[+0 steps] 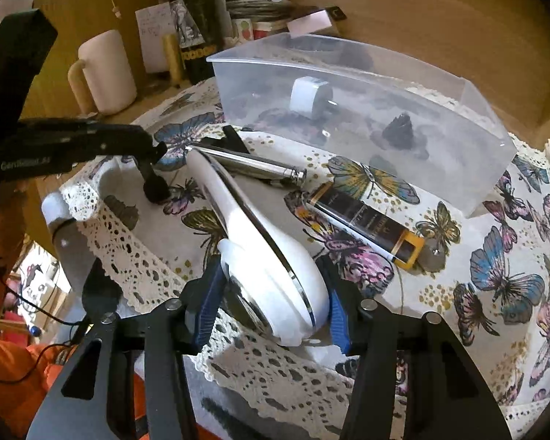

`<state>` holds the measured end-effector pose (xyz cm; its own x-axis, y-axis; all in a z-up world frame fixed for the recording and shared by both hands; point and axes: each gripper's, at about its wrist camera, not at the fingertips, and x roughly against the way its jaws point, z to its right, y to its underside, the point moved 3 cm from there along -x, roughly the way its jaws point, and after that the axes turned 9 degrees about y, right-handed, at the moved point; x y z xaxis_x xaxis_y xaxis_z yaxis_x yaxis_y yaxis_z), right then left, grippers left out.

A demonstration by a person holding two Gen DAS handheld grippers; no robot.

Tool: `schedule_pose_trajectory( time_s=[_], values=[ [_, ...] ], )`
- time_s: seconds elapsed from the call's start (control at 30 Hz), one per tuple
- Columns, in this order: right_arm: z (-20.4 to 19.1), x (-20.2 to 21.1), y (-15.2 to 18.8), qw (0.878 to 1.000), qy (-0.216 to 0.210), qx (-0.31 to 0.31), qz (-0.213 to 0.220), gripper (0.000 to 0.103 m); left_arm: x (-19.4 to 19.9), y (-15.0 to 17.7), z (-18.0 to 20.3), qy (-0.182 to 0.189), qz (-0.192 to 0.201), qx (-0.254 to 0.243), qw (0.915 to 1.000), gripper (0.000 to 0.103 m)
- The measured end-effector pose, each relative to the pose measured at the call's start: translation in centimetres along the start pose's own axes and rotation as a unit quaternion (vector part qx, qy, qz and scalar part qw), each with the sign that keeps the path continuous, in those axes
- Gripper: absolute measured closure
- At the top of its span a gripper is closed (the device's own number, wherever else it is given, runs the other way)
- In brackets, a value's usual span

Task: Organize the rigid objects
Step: 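Grasp the white handheld device with the right tool while the left tool grips a black gadget, then lower the white device into the box with the right tool while the left tool releases the black gadget inside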

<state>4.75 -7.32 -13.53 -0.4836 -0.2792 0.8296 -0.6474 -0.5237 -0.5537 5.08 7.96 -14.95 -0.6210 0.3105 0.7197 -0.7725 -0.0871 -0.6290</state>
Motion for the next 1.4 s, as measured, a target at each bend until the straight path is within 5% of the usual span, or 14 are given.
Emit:
schedule_pose_trajectory(
  time_s=[0.07, 0.2, 0.23, 0.47, 0.73, 1.4],
  values=[
    [0.0, 0.3, 0.1, 1.0, -0.004, -0.004, 0.004, 0.06, 0.1, 0.3, 0.1, -0.006, -0.003, -0.001, 1.0, 0.077],
    [0.2, 1.3, 0.5, 1.0, -0.005, -0.013, 0.019, 0.062, -0.6, 1.1, 0.6, -0.014, -0.013, -0.007, 0.9998, 0.038],
    [0.3, 1.7, 0.5, 1.0, -0.006, -0.016, 0.022, 0.063, -0.8, 1.1, 0.8, -0.016, -0.013, -0.01, 0.9997, 0.036],
    [0.6, 4.1, 0.0, 0.998, -0.002, -0.024, 0.057, 0.068, -2.9, 1.6, 1.1, -0.041, -0.04, -0.022, 0.9981, 0.035],
    [1.6, 5.7, -1.0, 0.995, 0.003, -0.046, 0.088, 0.068, -2.6, 2.3, 1.7, -0.063, -0.022, -0.04, 0.997, 0.044],
    [6.3, 11.5, -6.7, 0.97, 0.053, -0.087, 0.22, 0.069, 2.6, -5.7, 5.2, -0.032, 0.11, -0.067, 0.9911, 0.044]
  ],
)
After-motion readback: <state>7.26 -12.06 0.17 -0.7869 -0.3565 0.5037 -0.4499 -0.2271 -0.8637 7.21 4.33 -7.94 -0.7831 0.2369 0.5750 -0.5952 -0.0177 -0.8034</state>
